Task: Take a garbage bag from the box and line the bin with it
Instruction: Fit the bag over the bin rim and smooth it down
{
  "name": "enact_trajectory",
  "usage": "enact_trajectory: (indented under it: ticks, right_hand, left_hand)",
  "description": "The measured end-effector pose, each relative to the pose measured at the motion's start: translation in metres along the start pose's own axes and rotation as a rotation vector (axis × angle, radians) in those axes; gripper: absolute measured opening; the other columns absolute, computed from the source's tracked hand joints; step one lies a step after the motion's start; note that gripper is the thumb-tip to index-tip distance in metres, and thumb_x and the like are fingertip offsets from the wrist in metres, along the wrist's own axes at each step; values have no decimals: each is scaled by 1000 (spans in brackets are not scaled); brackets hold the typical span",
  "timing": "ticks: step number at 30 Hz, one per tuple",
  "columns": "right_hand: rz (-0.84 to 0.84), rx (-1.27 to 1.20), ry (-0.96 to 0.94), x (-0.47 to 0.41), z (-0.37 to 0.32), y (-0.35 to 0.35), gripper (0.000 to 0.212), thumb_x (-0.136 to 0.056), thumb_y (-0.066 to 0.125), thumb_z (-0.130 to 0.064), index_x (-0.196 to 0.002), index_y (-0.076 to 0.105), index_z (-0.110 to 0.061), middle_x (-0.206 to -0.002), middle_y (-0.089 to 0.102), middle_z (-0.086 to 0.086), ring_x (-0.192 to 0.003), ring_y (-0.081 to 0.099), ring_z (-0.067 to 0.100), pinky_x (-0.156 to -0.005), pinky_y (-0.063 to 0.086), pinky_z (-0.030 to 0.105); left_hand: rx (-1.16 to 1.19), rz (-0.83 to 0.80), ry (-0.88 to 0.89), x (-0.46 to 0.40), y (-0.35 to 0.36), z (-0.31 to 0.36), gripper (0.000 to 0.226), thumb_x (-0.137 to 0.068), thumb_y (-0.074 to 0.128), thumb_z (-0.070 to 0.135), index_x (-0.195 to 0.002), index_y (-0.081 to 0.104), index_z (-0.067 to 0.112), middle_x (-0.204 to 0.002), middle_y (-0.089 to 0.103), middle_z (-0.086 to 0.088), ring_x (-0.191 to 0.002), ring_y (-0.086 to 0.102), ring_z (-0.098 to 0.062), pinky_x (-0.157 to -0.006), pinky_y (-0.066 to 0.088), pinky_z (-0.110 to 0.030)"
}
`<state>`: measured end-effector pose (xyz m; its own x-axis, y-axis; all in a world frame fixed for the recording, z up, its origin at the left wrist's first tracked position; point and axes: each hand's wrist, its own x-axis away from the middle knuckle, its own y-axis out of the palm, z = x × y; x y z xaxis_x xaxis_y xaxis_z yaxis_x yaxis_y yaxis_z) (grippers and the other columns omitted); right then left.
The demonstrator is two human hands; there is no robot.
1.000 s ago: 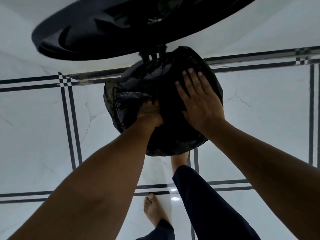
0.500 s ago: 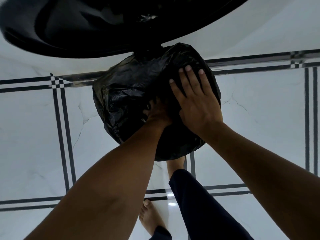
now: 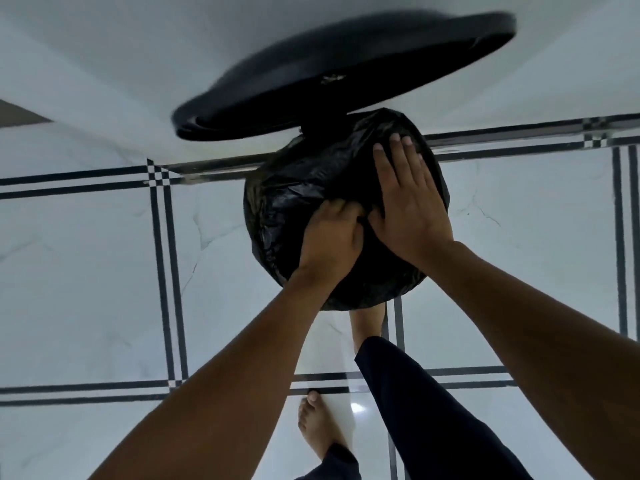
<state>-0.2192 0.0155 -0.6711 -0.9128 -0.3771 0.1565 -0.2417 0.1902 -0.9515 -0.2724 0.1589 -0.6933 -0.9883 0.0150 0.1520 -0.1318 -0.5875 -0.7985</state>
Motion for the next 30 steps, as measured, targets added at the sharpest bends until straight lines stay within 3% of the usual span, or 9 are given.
enact_trajectory:
  ticks: [2, 5, 9, 12, 14, 21, 25, 28, 30]
  right_hand:
    - [-29, -111, 75, -8, -6, -8, 80, -92, 54, -29, -160, 19, -4, -167, 18, 22, -156, 13, 36, -127, 14, 48]
    - [-94, -264, 216, -30, -10, -18, 79, -94, 56, -31, -159, 23, -2, -165, 25, 20, -155, 18, 34, -127, 15, 45]
    - [-92, -485, 363, -60, -11, -37, 55, -95, 56, -27, -143, 49, -3, -141, 57, 17, -133, 51, 35, -111, 41, 40]
    - [-192, -606, 534, -78, -6, -40, 55, -96, 50, -47, -141, 53, -16, -134, 62, 12, -125, 57, 33, -104, 48, 46]
    - [-226, -591, 564, -86, -5, -35, 52, -93, 45, -57, -128, 62, -22, -123, 66, 11, -120, 58, 36, -101, 50, 51]
    - [-197, -347, 550, -102, -1, -19, 43, -104, 27, -38, -110, 58, -8, -119, 63, 21, -114, 56, 41, -90, 42, 45]
    - [-177, -361, 606, -104, -2, -23, 37, -105, 29, -34, -117, 55, -11, -127, 59, 17, -122, 53, 38, -95, 38, 46]
    - [41, -332, 704, -76, -9, -29, 38, -104, 41, -32, -137, 52, -20, -141, 52, 8, -136, 42, 30, -109, 32, 47]
    - [243, -408, 804, -47, -22, -33, 46, -101, 47, -25, -147, 47, -18, -149, 48, 8, -142, 38, 30, -117, 30, 47]
  left_hand:
    - [-3, 137, 17, 12, -23, 3, 39, -89, 41, 18, -115, 68, 10, -118, 63, -13, -109, 57, -35, -95, 45, -47]
    - [-179, 201, -202, 12, -42, -8, 53, -96, 44, 23, -149, 47, 16, -152, 44, -16, -137, 41, -36, -111, 32, -53]
    - [-1, 164, -374, -4, -59, -33, 54, -107, 39, 34, -156, 34, 12, -152, 46, -16, -137, 46, -34, -110, 40, -48]
    - [407, 118, -570, -21, -73, -40, 43, -109, 38, 37, -142, 53, 15, -131, 63, -5, -117, 57, -20, -96, 41, -29]
    - [527, 113, -733, -34, -78, -48, 46, -106, 39, 48, -127, 64, 14, -120, 68, -3, -113, 62, -22, -99, 47, -35]
    - [690, 102, -978, -61, -73, -70, 35, -100, 46, 42, -85, 56, 12, -85, 55, -9, -78, 51, -22, -69, 40, -33]
    - [517, 145, -960, -57, -74, -69, 46, -103, 40, 49, -83, 60, 13, -82, 61, -3, -83, 57, -24, -74, 45, -33]
    - [201, 283, -913, -34, -77, -61, 51, -106, 31, 52, -119, 66, 17, -119, 67, -6, -115, 58, -30, -100, 42, -48]
    - [117, 446, -871, -12, -77, -46, 39, -106, 39, 40, -127, 64, 19, -129, 64, -6, -122, 54, -30, -101, 39, -49]
